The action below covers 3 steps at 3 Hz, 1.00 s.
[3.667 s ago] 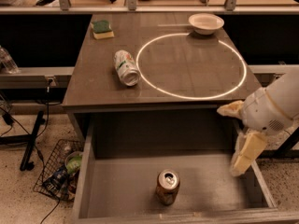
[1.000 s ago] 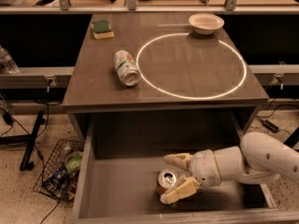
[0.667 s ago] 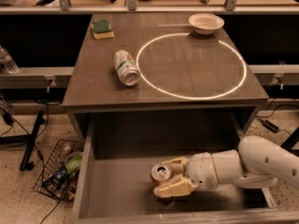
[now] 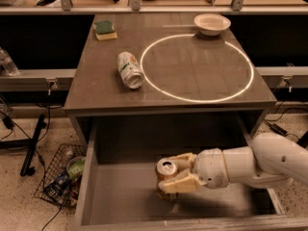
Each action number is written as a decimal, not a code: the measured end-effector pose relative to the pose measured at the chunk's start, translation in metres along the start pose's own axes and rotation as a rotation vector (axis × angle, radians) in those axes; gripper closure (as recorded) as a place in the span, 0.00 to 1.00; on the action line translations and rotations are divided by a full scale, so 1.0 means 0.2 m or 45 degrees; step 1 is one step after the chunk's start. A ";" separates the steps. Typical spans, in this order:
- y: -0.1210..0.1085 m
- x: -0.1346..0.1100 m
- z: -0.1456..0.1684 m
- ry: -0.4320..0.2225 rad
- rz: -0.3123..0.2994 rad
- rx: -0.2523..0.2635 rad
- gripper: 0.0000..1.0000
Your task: Pick orange can from top drawer and place on counter
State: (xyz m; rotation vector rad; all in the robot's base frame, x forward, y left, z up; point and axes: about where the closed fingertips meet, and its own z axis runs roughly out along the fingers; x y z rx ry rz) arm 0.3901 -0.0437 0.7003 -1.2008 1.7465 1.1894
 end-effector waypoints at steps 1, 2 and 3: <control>-0.15 -0.24 -0.21 -0.024 -0.098 0.106 1.00; -0.22 -0.34 -0.27 -0.047 -0.143 0.149 1.00; -0.18 -0.37 -0.27 -0.106 -0.145 0.169 1.00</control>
Offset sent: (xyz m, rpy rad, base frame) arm 0.0403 -0.0273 0.0446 -0.0123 -0.0954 -0.0509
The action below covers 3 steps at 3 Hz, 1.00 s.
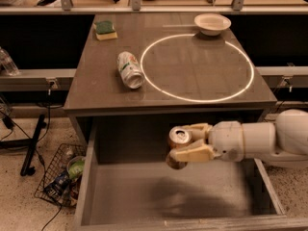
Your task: Pick orange can from top drawer and place on counter
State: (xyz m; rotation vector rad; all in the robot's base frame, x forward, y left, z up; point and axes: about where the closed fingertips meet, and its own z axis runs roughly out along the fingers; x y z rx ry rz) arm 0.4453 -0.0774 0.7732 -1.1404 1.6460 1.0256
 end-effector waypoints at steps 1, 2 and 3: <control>0.00 -0.22 -0.15 -0.068 -0.086 0.070 1.00; 0.00 -0.56 -0.42 -0.125 -0.214 0.179 1.00; -0.09 -0.87 -0.60 -0.186 -0.333 0.256 1.00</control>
Offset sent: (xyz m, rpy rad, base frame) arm 0.0181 -0.1031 0.2465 0.0341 -0.4066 -0.1878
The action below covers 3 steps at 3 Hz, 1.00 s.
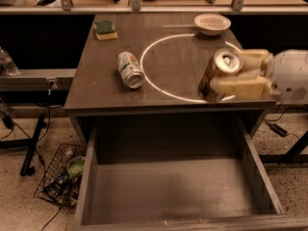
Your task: Pick orange can from top drawer and place on counter
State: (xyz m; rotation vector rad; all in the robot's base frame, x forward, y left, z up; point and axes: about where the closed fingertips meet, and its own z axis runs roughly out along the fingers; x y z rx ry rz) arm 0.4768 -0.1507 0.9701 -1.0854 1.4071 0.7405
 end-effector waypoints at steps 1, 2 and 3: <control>-0.31 -0.25 0.06 -0.075 -0.108 0.061 1.00; -0.54 -0.37 0.26 -0.098 -0.147 0.101 1.00; -0.78 -0.37 0.42 -0.074 -0.143 0.169 1.00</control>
Offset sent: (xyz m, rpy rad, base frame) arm 0.1797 0.0442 0.1049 0.0409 -0.1935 -0.0859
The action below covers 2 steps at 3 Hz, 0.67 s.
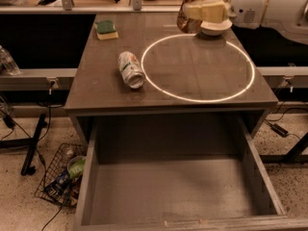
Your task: Pick orange can from top drawer and place on counter
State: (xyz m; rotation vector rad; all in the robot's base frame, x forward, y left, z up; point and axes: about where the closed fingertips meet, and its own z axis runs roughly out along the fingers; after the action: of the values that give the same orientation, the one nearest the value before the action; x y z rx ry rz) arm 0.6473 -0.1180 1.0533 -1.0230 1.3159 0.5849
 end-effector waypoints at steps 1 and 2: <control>-0.18 0.11 0.11 0.033 0.037 0.079 1.00; -0.32 0.27 0.17 0.052 0.099 0.149 1.00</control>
Offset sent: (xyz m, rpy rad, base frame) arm 0.1225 -0.0301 -0.0651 0.0570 0.1111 -0.2118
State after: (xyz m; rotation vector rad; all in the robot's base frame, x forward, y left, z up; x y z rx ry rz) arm 0.7283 -0.1290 1.0169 -0.8952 1.4147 0.5411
